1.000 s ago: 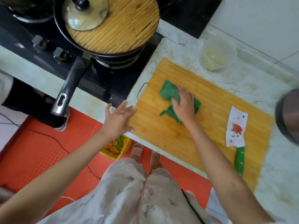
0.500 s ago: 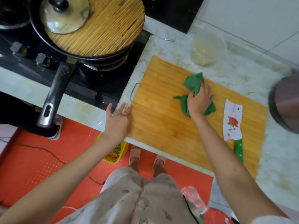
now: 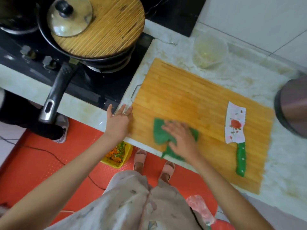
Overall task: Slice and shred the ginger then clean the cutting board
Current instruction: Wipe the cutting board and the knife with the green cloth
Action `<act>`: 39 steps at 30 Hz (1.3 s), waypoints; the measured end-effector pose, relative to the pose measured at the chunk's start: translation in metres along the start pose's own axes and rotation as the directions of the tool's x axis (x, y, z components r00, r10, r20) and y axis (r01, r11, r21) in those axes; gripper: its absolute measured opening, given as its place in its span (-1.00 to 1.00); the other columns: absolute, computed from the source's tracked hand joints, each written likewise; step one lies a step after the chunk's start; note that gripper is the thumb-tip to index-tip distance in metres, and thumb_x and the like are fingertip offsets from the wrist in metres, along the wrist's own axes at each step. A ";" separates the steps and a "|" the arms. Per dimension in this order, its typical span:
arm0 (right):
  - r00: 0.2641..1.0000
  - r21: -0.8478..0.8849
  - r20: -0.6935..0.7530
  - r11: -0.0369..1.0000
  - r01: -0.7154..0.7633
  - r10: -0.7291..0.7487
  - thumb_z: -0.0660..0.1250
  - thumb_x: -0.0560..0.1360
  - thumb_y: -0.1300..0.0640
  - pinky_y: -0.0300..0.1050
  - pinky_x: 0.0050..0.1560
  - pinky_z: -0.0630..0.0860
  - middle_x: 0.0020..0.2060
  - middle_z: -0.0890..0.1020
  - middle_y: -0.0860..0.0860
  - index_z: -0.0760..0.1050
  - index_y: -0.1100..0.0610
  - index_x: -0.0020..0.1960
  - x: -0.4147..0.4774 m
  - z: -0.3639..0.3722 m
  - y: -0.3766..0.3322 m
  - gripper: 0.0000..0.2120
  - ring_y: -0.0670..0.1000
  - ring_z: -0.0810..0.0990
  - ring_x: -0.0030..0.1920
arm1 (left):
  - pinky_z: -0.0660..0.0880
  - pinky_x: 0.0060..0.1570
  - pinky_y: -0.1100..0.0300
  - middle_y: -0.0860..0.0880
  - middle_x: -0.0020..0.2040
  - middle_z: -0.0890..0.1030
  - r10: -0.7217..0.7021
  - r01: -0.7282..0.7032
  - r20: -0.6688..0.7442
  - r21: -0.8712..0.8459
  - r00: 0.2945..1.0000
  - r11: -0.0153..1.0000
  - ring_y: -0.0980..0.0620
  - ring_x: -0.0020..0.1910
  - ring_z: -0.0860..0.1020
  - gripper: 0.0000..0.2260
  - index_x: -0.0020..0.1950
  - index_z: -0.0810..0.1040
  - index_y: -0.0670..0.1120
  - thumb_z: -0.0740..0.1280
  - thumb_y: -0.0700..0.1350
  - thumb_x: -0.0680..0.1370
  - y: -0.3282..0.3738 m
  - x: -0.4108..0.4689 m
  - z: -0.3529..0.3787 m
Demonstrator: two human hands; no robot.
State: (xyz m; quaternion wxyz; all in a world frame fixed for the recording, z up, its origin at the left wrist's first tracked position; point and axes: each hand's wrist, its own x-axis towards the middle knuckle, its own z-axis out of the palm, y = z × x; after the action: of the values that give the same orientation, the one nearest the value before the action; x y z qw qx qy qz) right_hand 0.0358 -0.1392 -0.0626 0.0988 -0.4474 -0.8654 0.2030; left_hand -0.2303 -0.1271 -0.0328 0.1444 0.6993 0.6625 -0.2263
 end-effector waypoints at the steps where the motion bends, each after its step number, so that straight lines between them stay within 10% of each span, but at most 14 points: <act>1: 0.988 0.029 -0.077 0.991 -0.133 0.135 0.39 0.36 0.24 0.35 0.38 0.21 0.37 0.43 0.04 0.42 0.06 0.36 0.010 -0.012 0.021 -0.42 0.16 0.36 0.39 | -0.19 0.42 -0.23 0.03 0.56 0.15 -0.015 0.015 0.008 -0.001 1.000 1.000 0.02 0.55 -0.01 -0.12 0.56 0.08 -0.06 0.48 0.09 0.39 0.000 0.002 0.002; 6: 0.613 0.152 -0.282 0.665 -0.731 0.738 0.24 0.51 0.10 0.25 0.47 -0.01 0.45 0.32 0.03 0.33 0.09 0.43 0.099 -0.045 0.061 -0.51 0.14 0.20 0.47 | -0.18 0.43 -0.24 0.03 0.57 0.08 -0.049 0.048 0.035 0.036 0.998 0.998 -0.01 0.56 -0.05 -0.31 0.55 0.11 -0.08 0.38 -0.07 0.51 0.012 -0.003 -0.003; 11: 0.896 0.034 -0.120 0.903 -0.427 0.428 0.29 0.48 0.05 0.22 0.44 0.09 0.48 0.26 0.05 0.27 0.10 0.47 0.049 -0.005 -0.012 -0.42 0.16 0.18 0.48 | -0.11 0.45 -0.17 -0.16 0.57 -0.08 -0.138 0.138 -0.049 -0.017 0.989 0.990 -0.14 0.55 -0.11 -0.56 0.51 0.17 -0.18 0.11 -0.19 0.63 0.048 -0.014 -0.023; 15: 0.935 0.172 0.162 0.924 -0.342 0.316 0.12 0.61 -0.09 0.06 0.51 -0.05 0.54 0.03 0.02 0.01 0.14 0.55 -0.019 -0.016 -0.020 -0.38 0.01 -0.03 0.53 | 0.19 0.36 -0.12 -0.22 0.54 0.14 -0.004 -0.149 -0.320 -0.455 0.948 0.878 -0.24 0.47 0.21 -0.48 0.52 0.17 -0.14 0.19 -0.03 0.60 0.112 -0.028 -0.022; 17: 0.921 0.310 0.021 0.874 -0.375 0.388 0.10 0.63 -0.04 0.01 0.51 0.03 0.51 0.17 0.04 0.13 0.15 0.52 -0.052 -0.038 0.006 -0.47 -0.01 0.06 0.52 | 0.23 0.30 -0.25 -0.22 0.50 0.23 0.098 -0.239 -0.357 -0.375 0.929 0.896 -0.30 0.44 0.25 -0.40 0.50 0.27 -0.07 0.12 0.21 0.54 0.152 -0.033 -0.012; 20: 0.708 0.085 -0.331 0.767 -0.636 0.624 0.22 0.54 -0.07 0.11 0.34 0.30 0.34 0.40 0.16 0.34 0.17 0.38 -0.104 -0.059 0.069 -0.50 0.16 0.31 0.37 | -0.05 0.33 -0.41 -0.18 0.56 0.04 0.045 -0.113 -0.275 -0.234 0.960 0.966 -0.30 0.52 -0.04 -0.17 0.55 0.12 0.05 0.09 0.47 0.40 0.188 -0.021 -0.006; 23: 0.507 0.027 -0.276 0.534 -0.845 0.817 0.33 0.46 -0.18 0.10 0.11 0.37 0.21 0.41 0.19 0.34 0.21 0.31 -0.133 -0.070 0.106 -0.39 0.23 0.41 0.19 | -0.09 0.32 -0.44 -0.26 0.55 -0.04 -0.136 0.023 -0.280 -0.374 0.950 0.927 -0.32 0.51 -0.13 0.03 0.56 0.08 -0.09 0.30 0.48 0.28 0.201 -0.018 0.000; 27: 0.524 0.112 -0.328 0.583 -0.805 0.786 0.26 0.55 0.02 0.05 0.04 0.42 0.13 0.51 0.17 0.39 0.24 0.27 -0.142 -0.067 0.122 -0.61 0.20 0.49 0.13 | 0.08 0.32 -0.42 -0.40 0.43 0.20 -0.213 0.015 -0.318 -0.525 0.924 0.851 -0.43 0.46 0.04 -0.01 0.45 0.24 -0.30 0.48 0.31 0.27 0.213 -0.043 0.025; 32: 0.369 0.540 -0.341 0.502 -0.676 0.864 0.21 0.60 0.06 -0.25 0.03 0.34 0.19 0.50 0.17 0.38 0.29 0.34 -0.157 -0.068 0.128 -0.60 0.14 0.49 0.16 | -0.03 0.44 -0.24 -0.40 0.47 0.14 -0.160 -0.050 -0.375 -0.493 0.913 0.869 -0.41 0.48 -0.04 -0.07 0.46 0.25 -0.32 0.43 0.29 0.35 0.235 -0.009 0.008; 39: 0.134 0.864 -0.325 0.352 -0.362 0.936 0.14 0.63 0.15 -0.29 0.03 0.40 0.08 0.55 0.06 0.43 0.30 0.27 -0.166 -0.073 0.129 -0.70 0.04 0.52 0.09 | 0.00 0.49 -0.12 -0.26 0.48 0.23 0.250 -0.440 -0.469 -0.356 0.847 0.824 -0.25 0.53 -0.03 -0.07 0.44 0.32 -0.22 0.37 0.39 0.30 0.313 0.093 -0.068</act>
State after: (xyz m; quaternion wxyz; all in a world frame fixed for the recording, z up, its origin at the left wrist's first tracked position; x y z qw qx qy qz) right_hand 0.2525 -0.1886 -0.0523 0.5069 -0.7780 -0.2706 0.2541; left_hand 0.0908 -0.0382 -0.0527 0.2025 0.7878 0.5706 0.1130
